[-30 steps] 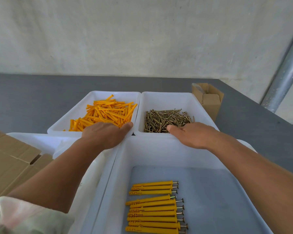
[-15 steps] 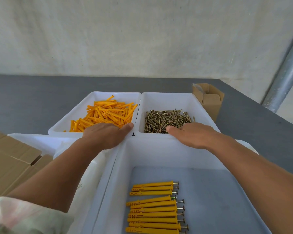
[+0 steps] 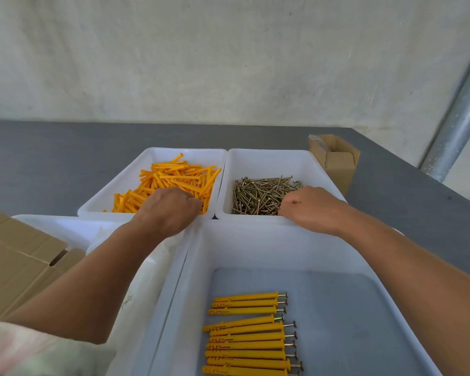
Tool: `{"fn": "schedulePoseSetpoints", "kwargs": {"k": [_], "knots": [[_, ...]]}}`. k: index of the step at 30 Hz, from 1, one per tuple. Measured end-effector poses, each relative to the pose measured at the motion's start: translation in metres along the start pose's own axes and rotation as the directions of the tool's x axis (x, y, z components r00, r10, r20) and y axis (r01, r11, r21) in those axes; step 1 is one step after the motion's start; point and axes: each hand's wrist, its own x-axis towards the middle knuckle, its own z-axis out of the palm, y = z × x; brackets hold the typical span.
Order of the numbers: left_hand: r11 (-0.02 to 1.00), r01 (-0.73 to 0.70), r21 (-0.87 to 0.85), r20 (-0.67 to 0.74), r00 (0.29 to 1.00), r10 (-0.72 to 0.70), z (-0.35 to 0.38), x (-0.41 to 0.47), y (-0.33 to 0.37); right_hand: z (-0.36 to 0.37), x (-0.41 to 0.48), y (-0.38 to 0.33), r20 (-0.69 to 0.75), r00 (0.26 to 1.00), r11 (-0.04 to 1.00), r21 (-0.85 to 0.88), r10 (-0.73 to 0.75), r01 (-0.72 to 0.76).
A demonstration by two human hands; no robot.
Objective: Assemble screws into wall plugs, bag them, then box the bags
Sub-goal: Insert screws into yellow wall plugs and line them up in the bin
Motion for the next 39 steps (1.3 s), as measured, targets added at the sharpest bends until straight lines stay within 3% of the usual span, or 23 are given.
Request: {"fn": "schedulePoseSetpoints", "kwargs": {"k": [5, 12, 16, 19, 21, 27, 39], "knots": [[0.978, 0.072, -0.196, -0.13, 0.987, -0.099, 0.0, 0.002, 0.003, 0.001, -0.001, 0.003, -0.07, 0.994, 0.997, -0.026, -0.081, 0.079], [0.925, -0.074, -0.373, -0.346, 0.936, -0.065, -0.002, 0.002, 0.005, -0.001, -0.002, 0.0, -0.276, 0.949, 0.987, -0.004, -0.153, 0.158], [0.667, -0.187, -0.722, -0.343, 0.933, -0.11, -0.011, -0.001, 0.014, -0.005, -0.004, -0.005, -0.382, 0.907, 0.974, 0.062, -0.179, 0.219], [0.475, -0.12, -0.872, -0.19, 0.977, -0.102, -0.018, -0.006, 0.021, -0.005, -0.003, -0.006, -0.415, 0.885, 0.964, 0.058, -0.212, 0.259], [0.413, -0.062, -0.909, -0.081, 0.996, -0.029, -0.019, -0.01, 0.028, -0.004, -0.003, -0.009, -0.423, 0.874, 0.959, 0.038, -0.238, 0.28], [0.62, -0.06, -0.782, 0.031, 0.991, 0.134, -0.013, -0.019, 0.034, -0.005, -0.009, -0.017, -0.417, 0.848, 0.942, -0.067, -0.327, 0.33], [0.682, -0.094, -0.725, 0.052, 0.98, 0.191, -0.011, -0.02, 0.034, -0.003, -0.013, -0.024, -0.354, 0.863, 0.932, -0.167, -0.362, 0.322]]}}
